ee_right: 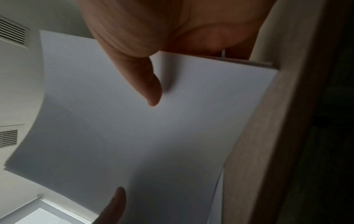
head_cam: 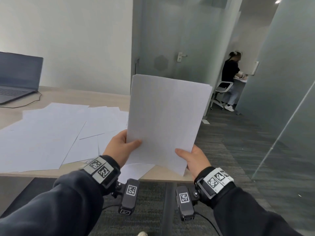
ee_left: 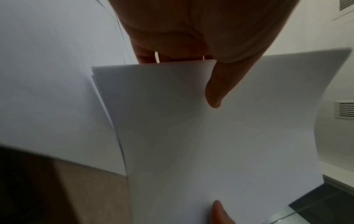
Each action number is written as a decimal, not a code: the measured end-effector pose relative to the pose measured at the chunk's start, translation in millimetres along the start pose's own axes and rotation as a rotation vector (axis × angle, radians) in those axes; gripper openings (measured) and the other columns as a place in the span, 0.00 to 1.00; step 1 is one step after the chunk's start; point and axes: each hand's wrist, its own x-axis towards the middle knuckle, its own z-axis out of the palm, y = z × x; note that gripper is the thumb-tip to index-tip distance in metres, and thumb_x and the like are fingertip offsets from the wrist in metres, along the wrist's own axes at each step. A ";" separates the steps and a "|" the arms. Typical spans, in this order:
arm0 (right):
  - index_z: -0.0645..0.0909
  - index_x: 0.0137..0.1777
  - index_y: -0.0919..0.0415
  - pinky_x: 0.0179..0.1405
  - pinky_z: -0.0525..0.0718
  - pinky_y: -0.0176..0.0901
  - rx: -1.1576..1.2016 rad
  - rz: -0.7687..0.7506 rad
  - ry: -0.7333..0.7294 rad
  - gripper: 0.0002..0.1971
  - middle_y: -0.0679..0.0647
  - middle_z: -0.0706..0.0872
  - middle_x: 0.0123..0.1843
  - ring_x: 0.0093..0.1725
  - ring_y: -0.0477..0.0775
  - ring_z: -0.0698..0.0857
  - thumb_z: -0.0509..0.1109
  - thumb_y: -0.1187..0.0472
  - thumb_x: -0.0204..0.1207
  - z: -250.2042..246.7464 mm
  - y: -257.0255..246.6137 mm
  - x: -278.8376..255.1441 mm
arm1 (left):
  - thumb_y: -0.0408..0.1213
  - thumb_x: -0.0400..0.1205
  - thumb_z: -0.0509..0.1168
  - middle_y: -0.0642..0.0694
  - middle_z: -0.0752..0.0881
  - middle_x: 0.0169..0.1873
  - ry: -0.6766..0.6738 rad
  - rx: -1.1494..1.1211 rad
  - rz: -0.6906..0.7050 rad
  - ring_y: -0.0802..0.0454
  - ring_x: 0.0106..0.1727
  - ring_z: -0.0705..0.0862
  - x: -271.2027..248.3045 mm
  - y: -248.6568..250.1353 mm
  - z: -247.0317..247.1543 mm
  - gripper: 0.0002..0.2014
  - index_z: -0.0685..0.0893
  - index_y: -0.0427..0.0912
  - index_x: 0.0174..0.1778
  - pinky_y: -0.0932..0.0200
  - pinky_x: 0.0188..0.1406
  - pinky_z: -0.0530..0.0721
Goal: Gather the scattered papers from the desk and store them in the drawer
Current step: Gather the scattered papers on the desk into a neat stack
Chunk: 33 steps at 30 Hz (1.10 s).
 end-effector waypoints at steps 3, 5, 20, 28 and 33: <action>0.86 0.57 0.54 0.58 0.87 0.51 -0.024 0.020 0.006 0.09 0.53 0.94 0.55 0.55 0.54 0.92 0.71 0.65 0.82 2.5 5.0 -2.8 | 0.37 0.82 0.71 0.56 0.93 0.47 0.031 0.057 0.002 0.54 0.50 0.91 -5.7 -0.2 7.5 0.07 0.86 0.56 0.51 0.44 0.62 0.86; 0.86 0.54 0.51 0.56 0.88 0.50 -0.056 0.025 0.031 0.08 0.52 0.94 0.52 0.53 0.53 0.92 0.70 0.65 0.82 -0.2 2.9 -3.2 | 0.39 0.83 0.70 0.59 0.92 0.47 -0.010 0.126 0.048 0.57 0.50 0.90 -7.8 2.2 9.7 0.08 0.85 0.59 0.54 0.46 0.61 0.86; 0.80 0.58 0.59 0.56 0.84 0.54 0.036 0.167 0.659 0.10 0.56 0.86 0.50 0.50 0.62 0.85 0.68 0.64 0.77 -85.6 21.9 8.4 | 0.77 0.53 0.69 0.57 0.44 0.87 -0.491 1.352 0.101 0.48 0.87 0.43 -42.2 -36.3 -9.2 0.63 0.41 0.73 0.81 0.33 0.82 0.51; 0.78 0.60 0.60 0.48 0.83 0.56 -0.010 0.233 0.681 0.11 0.52 0.83 0.43 0.48 0.63 0.84 0.68 0.63 0.79 -89.9 30.5 12.4 | 0.55 0.75 0.68 0.63 0.47 0.87 -0.613 1.404 0.221 0.52 0.88 0.48 -37.5 -36.3 -19.1 0.49 0.38 0.74 0.82 0.40 0.82 0.52; 0.76 0.57 0.59 0.41 0.77 0.49 -0.006 0.258 0.689 0.08 0.49 0.80 0.39 0.45 0.62 0.81 0.67 0.64 0.80 -91.3 32.7 11.2 | 0.61 0.87 0.49 0.54 0.90 0.45 -0.354 1.022 0.115 0.55 0.45 0.87 -25.0 -21.2 -9.7 0.20 0.84 0.59 0.59 0.58 0.48 0.83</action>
